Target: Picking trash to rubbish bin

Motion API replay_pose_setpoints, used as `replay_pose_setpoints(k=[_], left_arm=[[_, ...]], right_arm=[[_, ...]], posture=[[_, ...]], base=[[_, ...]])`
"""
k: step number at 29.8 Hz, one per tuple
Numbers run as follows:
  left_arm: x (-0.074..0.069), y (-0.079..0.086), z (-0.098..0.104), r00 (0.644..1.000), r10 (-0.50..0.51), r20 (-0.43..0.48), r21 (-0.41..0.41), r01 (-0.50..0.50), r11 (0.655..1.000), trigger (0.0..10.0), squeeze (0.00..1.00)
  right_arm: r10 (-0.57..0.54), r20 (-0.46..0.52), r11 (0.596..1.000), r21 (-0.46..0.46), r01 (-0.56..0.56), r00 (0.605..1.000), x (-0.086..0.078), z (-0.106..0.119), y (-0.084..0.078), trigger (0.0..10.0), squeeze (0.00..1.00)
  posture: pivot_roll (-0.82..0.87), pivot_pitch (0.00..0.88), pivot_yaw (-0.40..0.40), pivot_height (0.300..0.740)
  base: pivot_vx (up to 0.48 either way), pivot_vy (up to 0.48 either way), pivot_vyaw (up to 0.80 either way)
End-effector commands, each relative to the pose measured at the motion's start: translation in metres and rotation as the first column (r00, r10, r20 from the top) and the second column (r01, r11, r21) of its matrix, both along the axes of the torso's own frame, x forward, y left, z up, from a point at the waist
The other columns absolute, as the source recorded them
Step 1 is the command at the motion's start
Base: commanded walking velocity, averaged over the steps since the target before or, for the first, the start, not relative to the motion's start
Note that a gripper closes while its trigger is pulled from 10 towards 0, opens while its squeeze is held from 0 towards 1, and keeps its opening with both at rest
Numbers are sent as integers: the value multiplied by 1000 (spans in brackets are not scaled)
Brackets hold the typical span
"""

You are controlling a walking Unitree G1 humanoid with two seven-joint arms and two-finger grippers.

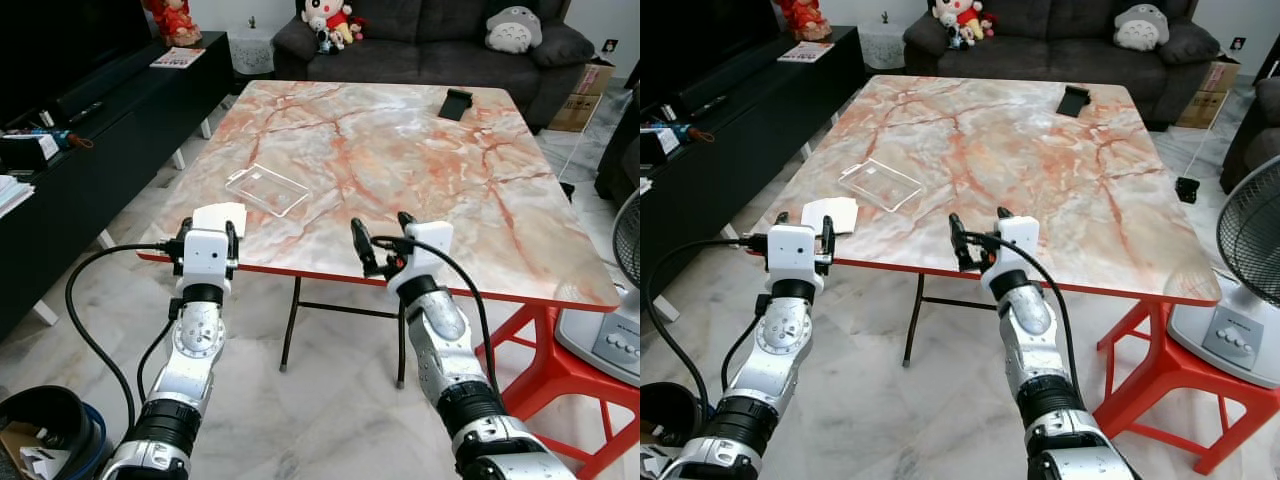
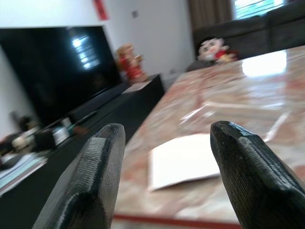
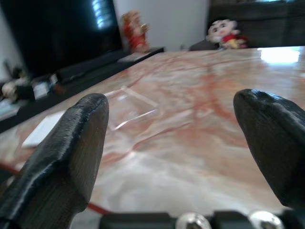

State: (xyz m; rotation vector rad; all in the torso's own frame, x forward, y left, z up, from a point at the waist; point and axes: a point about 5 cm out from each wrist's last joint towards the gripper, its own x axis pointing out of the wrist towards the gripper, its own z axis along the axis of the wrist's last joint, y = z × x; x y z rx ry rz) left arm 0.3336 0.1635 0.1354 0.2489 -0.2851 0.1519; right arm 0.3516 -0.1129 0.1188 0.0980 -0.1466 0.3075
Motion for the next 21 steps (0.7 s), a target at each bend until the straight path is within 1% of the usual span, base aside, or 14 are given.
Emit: replay_pose_setpoints(k=[1, 5, 10, 12, 15, 16, 21], left_arm=[[0, 8, -2, 999, 29, -27, -24, -29, 999, 10000, 0], [0, 10, -3, 999, 39, -35, -52, -41, 998, 10000, 0], [2, 10, 0, 999, 33, -30, -54, -35, 998, 10000, 0], [2, 10, 1, 999, 32, -28, -54, -33, 998, 10000, 0], [3, 10, 3, 999, 30, -27, -55, -32, 998, 10000, 0], [3, 10, 2, 999, 28, -32, -55, -30, 998, 10000, 0], [3, 8, 1, 999, 21, -37, -59, -23, 998, 10000, 0]], right_arm=[[16, -9, 999, 30, -16, 1000, 0, 1, 8, 10000, 0], [12, -12, 999, 52, -11, 1000, 0, 1, 7, 10000, 0], [19, -7, 999, 32, -19, 1000, 0, 2, 9, 10000, 0], [23, 2, 999, 22, -23, 1000, 0, 3, 10, 10000, 0], [27, -2, 999, 19, -27, 1000, 0, 3, 12, 10000, 0], [26, -8, 999, 34, -26, 1000, 1, 3, 13, 10000, 0], [33, -1, 998, 53, -33, 999, 0, 4, 15, 10000, 0]], posture=[[25, 0, 4, 740], [24, 0, 4, 740], [25, 0, 10, 740], [26, 0, 10, 740], [27, 0, 11, 740], [27, 0, 11, 740], [27, 0, 11, 740]], base=[[311, 0, 0], [312, 0, 0], [315, 0, 0], [322, 0, 406], [333, 0, 733], [341, 0, 0], [341, 0, 0]])
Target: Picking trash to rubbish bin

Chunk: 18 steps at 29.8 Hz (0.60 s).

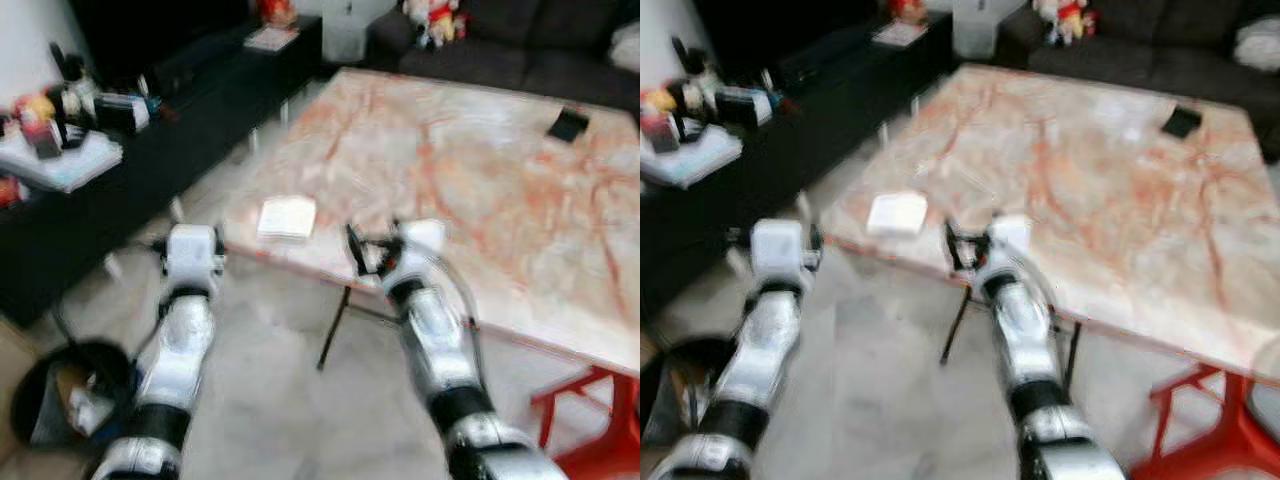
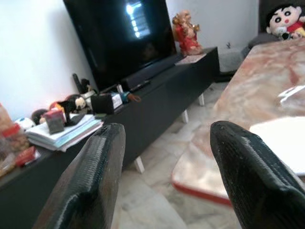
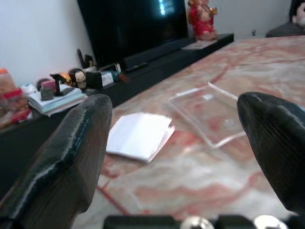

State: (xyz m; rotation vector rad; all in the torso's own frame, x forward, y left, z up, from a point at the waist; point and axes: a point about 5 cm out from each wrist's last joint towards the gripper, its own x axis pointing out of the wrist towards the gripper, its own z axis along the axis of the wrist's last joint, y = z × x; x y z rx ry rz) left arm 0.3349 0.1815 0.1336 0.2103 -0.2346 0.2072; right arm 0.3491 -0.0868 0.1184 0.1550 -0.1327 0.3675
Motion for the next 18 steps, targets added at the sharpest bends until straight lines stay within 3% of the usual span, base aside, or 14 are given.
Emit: replay_pose_setpoints(k=[1, 10, 18], left_arm=[[2, -11, 4, 999, -34, 8, -10, 34, 999, 10000, 0], [4, -12, 7, 999, -36, 14, -18, 36, 999, 10000, 0], [4, -13, 9, 999, -39, 16, -23, 40, 999, 10000, 0]], right_arm=[[-31, 17, 1000, 3, 31, 999, 3, 5, -11, 10000, 0], [-23, 18, 1000, -6, 23, 1000, 3, 6, -10, 10000, 0], [-10, 21, 1000, -12, 10, 1000, 3, 7, -8, 10000, 0]], posture=[[28, 0, 10, 740], [33, 0, 1, 740], [35, 12, -3, 740]], base=[[345, 0, 0], [346, 0, 0], [347, 0, 648]])
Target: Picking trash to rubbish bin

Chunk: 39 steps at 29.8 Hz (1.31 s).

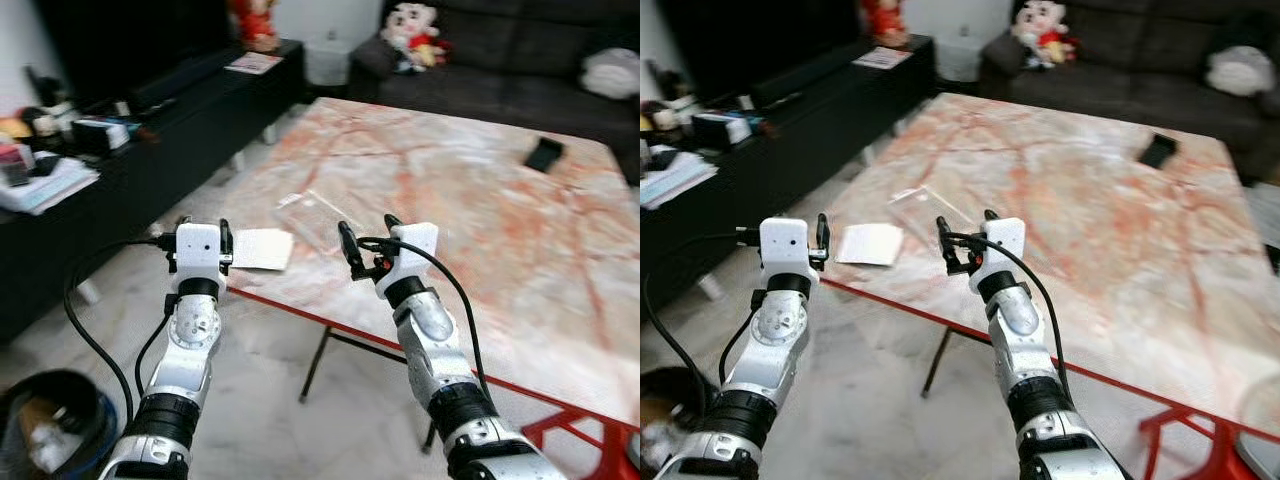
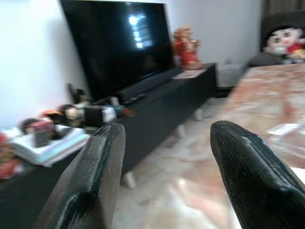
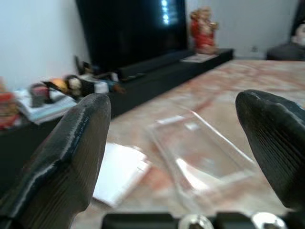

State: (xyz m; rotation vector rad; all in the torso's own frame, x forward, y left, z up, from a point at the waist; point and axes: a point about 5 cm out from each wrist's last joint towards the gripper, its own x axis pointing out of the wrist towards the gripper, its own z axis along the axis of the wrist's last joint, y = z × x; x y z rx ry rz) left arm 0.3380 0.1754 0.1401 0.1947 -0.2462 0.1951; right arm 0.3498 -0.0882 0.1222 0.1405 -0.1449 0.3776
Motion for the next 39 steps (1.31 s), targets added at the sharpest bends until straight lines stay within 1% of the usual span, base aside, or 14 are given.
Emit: replay_pose_setpoints(k=[1, 9, 21, 27, 32, 33, 34, 39], left_arm=[[1, -7, 3, 1000, -26, 3, -11, 26, 1000, 10000, 0], [2, -8, 3, 1000, -27, -1, -10, 27, 1000, 10000, 0], [1, -8, 3, 999, -35, -3, -11, 35, 999, 10000, 0], [1, -11, 2, 999, -53, -5, -8, 53, 999, 10000, 0], [3, -16, 3, 996, -94, -12, -14, 93, 996, 10000, 0], [4, -20, 3, 992, -127, -20, -13, 127, 992, 10000, 0], [3, -22, 2, 990, -138, -21, -11, 138, 990, 10000, 0], [1, -25, 0, 989, -145, -25, -18, 144, 989, 10000, 0]], right_arm=[[-20, 0, 1000, 13, 20, 1000, 3, 4, -7, 10000, 0], [-7, 3, 1000, -8, 7, 1000, 2, 3, -5, 10000, 0], [-3, -2, 1000, -7, 3, 1000, 2, 2, -5, 10000, 0], [8, -3, 1000, -13, -8, 1000, 1, 1, -3, 10000, 0], [14, -4, 1000, -12, -14, 1000, 2, 2, -2, 10000, 0], [16, -4, 1000, -12, -16, 1000, 2, 2, -1, 10000, 0], [19, -5, 1000, -12, -19, 1000, 2, 2, -1, 10000, 0], [26, -10, 1000, -11, -26, 1000, -1, -1, 1, 10000, 0]], posture=[[35, 12, -3, 740], [37, 16, -3, 740], [33, 6, 3, 740], [30, 0, 7, 740], [32, 0, 8, 740], [33, 0, 5, 740], [33, 0, 4, 740], [32, 0, 5, 740]], base=[[349, 0, 0], [349, 0, 0], [347, 0, 0], [348, 0, 0], [347, 0, 0], [345, 0, 0], [345, 0, 0], [346, 0, 0]])
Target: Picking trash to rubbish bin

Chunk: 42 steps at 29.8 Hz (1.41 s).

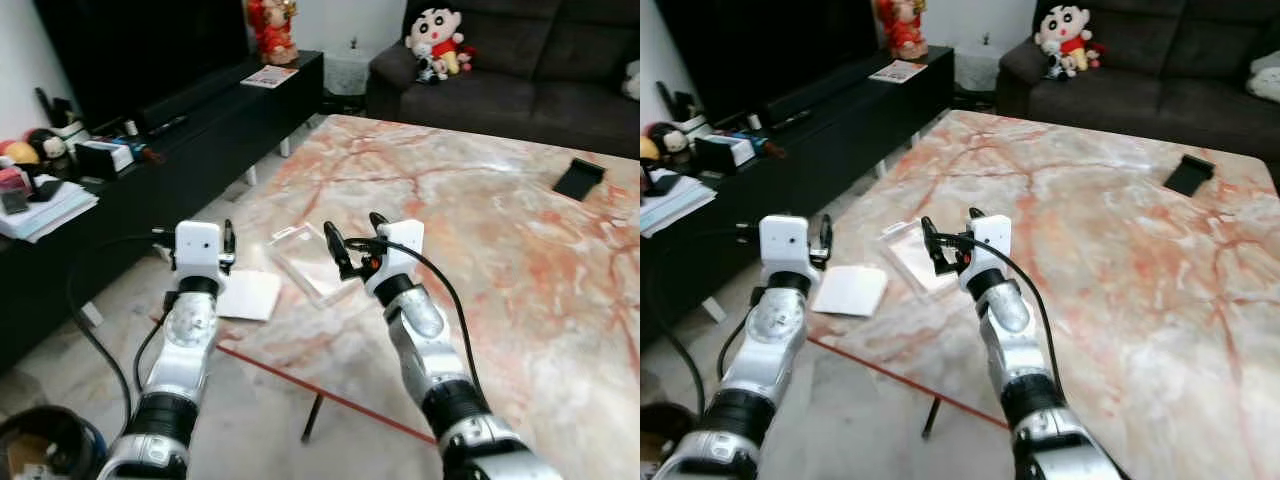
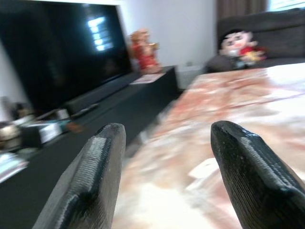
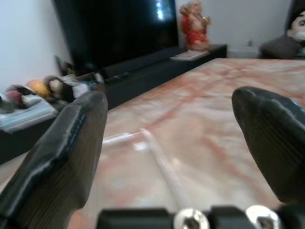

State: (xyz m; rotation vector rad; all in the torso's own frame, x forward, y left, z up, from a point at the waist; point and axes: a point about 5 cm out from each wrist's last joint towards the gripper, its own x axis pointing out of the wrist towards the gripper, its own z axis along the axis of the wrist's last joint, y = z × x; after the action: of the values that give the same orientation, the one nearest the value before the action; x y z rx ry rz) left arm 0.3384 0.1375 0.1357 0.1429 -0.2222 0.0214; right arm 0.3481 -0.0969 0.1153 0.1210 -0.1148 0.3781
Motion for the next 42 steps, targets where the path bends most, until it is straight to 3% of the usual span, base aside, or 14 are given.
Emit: replay_pose_setpoints(k=[1, 18, 27, 42], left_arm=[[0, 12, 4, 1000, 27, 9, 16, -27, 1000, 10000, 0], [0, 7, 2, 1000, -25, -11, 15, 26, 1000, 10000, 0], [1, -1, -2, 994, -97, -56, -51, 94, 994, 10000, 0], [2, 1, 1, 995, -89, -50, -53, 86, 995, 10000, 0]], right_arm=[[25, 15, 1000, 13, -25, 1000, 1, 6, 10, 10000, 0], [58, 3, 998, 15, -58, 998, 0, 4, 16, 10000, 0], [68, -6, 998, 11, -68, 998, -1, 2, 15, 10000, 0], [44, -12, 999, 19, -44, 999, 0, 3, 13, 10000, 0]], posture=[[33, 0, 4, 740], [39, 11, 5, 740], [40, 25, 0, 740], [41, 32, -1, 740]], base=[[345, 0, 0], [344, 0, 0], [0, 0, 0], [0, 0, 0]])
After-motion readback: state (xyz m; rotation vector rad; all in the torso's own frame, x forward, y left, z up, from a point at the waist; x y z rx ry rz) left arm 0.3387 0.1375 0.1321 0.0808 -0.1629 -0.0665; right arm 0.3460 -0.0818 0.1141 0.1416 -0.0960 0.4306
